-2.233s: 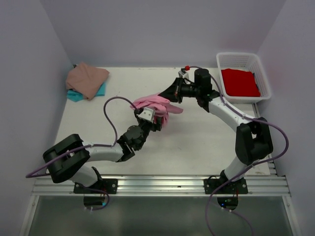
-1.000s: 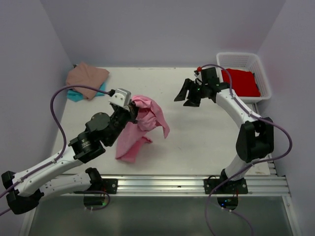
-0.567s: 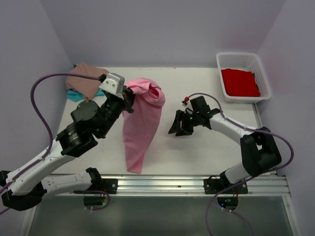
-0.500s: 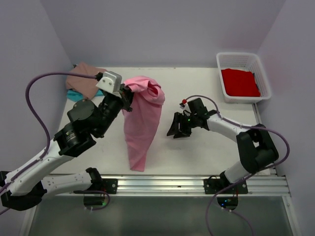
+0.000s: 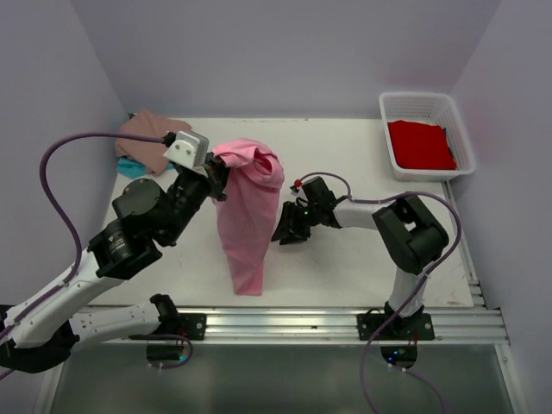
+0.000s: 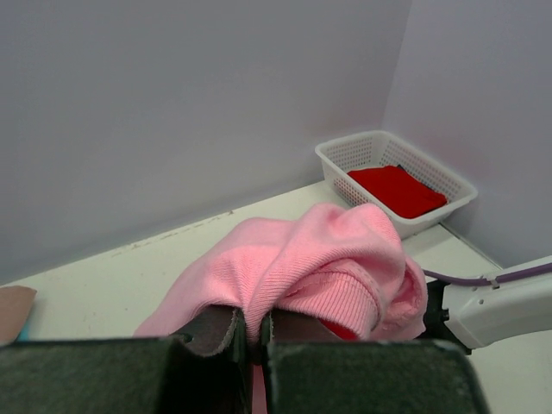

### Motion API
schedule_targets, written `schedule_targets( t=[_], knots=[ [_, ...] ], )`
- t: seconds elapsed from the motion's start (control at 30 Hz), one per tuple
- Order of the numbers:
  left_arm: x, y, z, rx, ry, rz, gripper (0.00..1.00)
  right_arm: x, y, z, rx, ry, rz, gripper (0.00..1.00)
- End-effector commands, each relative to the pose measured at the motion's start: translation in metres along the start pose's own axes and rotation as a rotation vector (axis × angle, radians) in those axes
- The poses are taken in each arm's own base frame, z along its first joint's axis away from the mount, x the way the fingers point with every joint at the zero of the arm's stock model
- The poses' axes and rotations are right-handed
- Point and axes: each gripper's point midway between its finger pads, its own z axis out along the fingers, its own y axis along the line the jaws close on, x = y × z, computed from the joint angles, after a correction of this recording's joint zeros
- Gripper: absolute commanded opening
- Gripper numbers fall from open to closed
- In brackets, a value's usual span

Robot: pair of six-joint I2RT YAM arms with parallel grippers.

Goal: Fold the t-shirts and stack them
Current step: Move the tshirt to the center of the board

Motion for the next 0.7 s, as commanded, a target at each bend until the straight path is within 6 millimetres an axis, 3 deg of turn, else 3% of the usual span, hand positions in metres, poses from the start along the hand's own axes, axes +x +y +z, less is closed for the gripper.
schedule_targets(
  t=[0.0, 0.23, 0.33, 0.43, 0.67],
  knots=[
    [-0.016, 0.004, -0.009, -0.003, -0.062, -0.049, 0.00, -0.011, 0.020, 0.019, -0.044, -0.035, -0.019, 0.43],
    [-0.014, 0.010, -0.015, -0.018, -0.075, -0.067, 0.00, 0.004, 0.040, 0.055, -0.042, -0.009, -0.026, 0.40],
    [-0.015, 0.011, -0.019, -0.017, -0.081, -0.072, 0.00, 0.007, 0.043, 0.060, -0.046, -0.008, -0.022, 0.32],
    [-0.016, 0.014, -0.022, -0.023, -0.084, -0.073, 0.00, 0.007, 0.043, 0.056, -0.033, -0.021, -0.023, 0.00],
    [-0.013, 0.016, -0.026, -0.024, -0.080, -0.077, 0.00, 0.009, 0.043, 0.030, 0.041, -0.047, -0.081, 0.00]
  ],
)
